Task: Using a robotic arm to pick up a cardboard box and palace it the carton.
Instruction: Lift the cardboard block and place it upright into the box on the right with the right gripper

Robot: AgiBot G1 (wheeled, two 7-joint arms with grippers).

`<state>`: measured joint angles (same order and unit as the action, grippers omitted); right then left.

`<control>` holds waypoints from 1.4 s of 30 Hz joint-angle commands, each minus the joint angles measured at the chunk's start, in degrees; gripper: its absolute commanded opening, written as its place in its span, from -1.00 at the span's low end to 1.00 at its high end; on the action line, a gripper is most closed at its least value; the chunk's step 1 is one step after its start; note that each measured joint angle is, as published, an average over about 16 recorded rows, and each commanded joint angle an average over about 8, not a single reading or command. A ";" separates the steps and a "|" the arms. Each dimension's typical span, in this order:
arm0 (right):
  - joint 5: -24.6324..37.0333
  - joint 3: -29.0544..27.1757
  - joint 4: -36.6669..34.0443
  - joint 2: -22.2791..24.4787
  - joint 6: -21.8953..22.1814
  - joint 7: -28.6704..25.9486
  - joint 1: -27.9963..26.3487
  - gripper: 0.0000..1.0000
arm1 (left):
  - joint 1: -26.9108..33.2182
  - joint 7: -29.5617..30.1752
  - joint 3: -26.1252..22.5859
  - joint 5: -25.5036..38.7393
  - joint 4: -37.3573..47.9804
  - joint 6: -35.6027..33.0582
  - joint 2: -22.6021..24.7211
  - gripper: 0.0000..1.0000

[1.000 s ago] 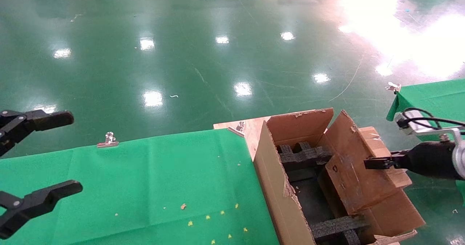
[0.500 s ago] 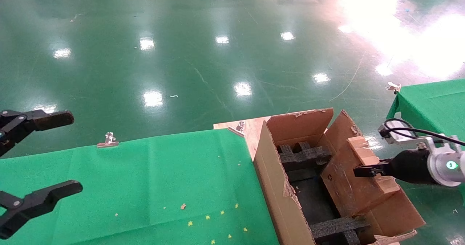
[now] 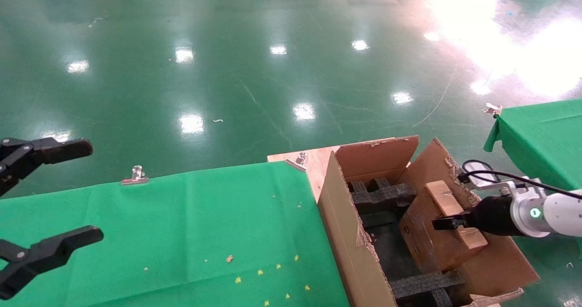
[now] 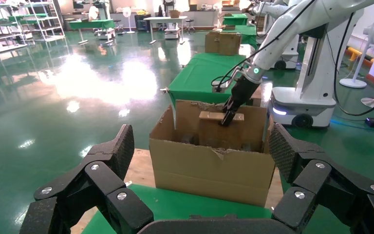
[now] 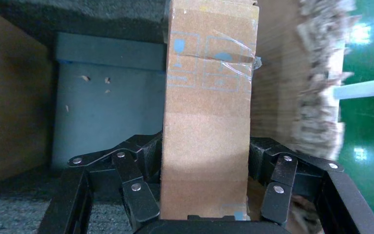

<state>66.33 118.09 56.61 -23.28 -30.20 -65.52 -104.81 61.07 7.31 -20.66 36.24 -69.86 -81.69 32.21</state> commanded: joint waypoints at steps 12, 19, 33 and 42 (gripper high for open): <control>-5.91 -1.88 -7.47 -5.39 -0.59 6.57 6.87 -0.69 | 0.00 0.00 0.00 0.00 0.00 0.00 0.00 1.00; -6.88 -2.38 -9.49 -6.80 -1.71 8.79 8.12 0.98 | -0.01 0.00 0.00 -0.01 0.02 0.02 -0.01 1.00; -6.72 -2.27 -8.93 -6.48 -1.93 8.49 7.78 1.00 | -0.01 -0.01 0.00 -0.01 0.02 0.02 -0.01 1.00; -5.76 -2.23 -7.57 -5.66 -2.17 8.98 6.39 1.00 | -0.01 -0.01 0.00 -0.01 0.02 0.02 -0.01 1.00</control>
<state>60.60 115.77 49.22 -28.83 -32.28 -56.66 -98.67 61.05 7.31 -20.66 36.22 -69.84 -81.67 32.20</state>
